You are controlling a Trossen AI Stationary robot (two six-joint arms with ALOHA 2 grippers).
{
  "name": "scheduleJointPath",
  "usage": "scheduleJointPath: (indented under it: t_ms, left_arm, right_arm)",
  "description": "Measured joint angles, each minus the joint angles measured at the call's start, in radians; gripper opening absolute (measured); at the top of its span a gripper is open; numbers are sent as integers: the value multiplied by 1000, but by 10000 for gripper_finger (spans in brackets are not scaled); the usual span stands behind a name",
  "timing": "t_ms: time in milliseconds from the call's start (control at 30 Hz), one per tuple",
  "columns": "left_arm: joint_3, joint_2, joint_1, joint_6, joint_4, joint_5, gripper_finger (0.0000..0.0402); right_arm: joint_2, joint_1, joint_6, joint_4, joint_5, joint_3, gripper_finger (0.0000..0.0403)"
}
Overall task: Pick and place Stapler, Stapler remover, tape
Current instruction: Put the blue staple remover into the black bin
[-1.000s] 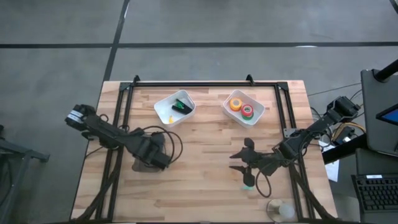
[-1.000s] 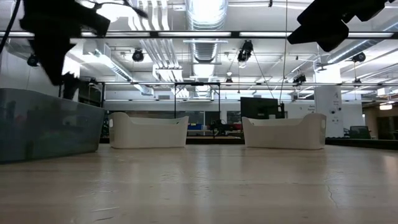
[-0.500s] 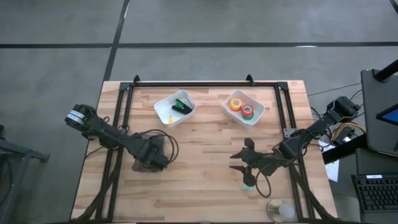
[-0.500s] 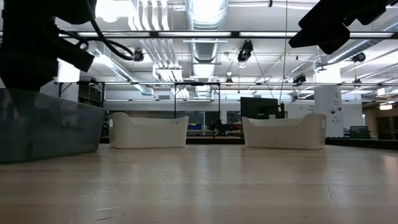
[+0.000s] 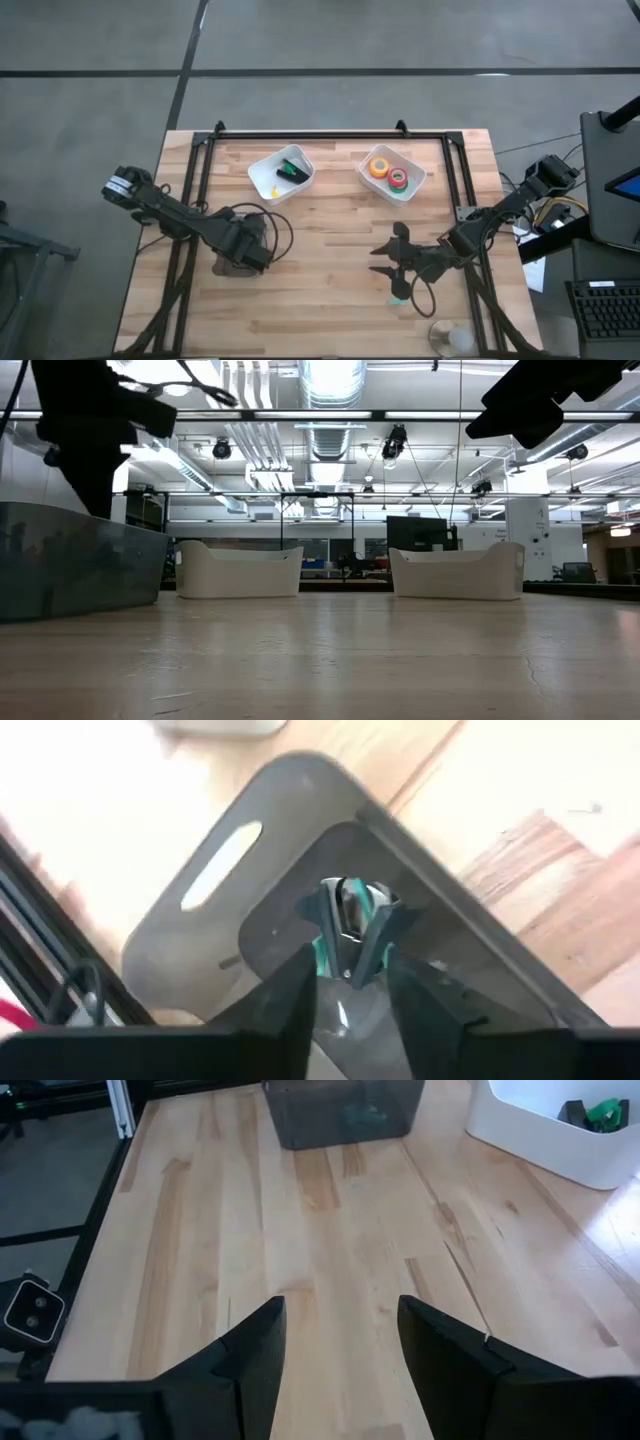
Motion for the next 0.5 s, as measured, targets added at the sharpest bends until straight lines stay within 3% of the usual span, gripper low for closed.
scheduleJointPath:
  t_ms: [133,267,500]
  left_arm:
    - [33,-7,-3,81,3,-50,161]
    - [70,-14,-7,136,26,-154,171]
    - [135,-15,-9,355,324,-301,170]
  right_arm:
    - [0,0,0,-11,-38,0,189]
    - [0,0,4,-35,-123,0,189]
    - [0,2,155,-164,-275,0,189]
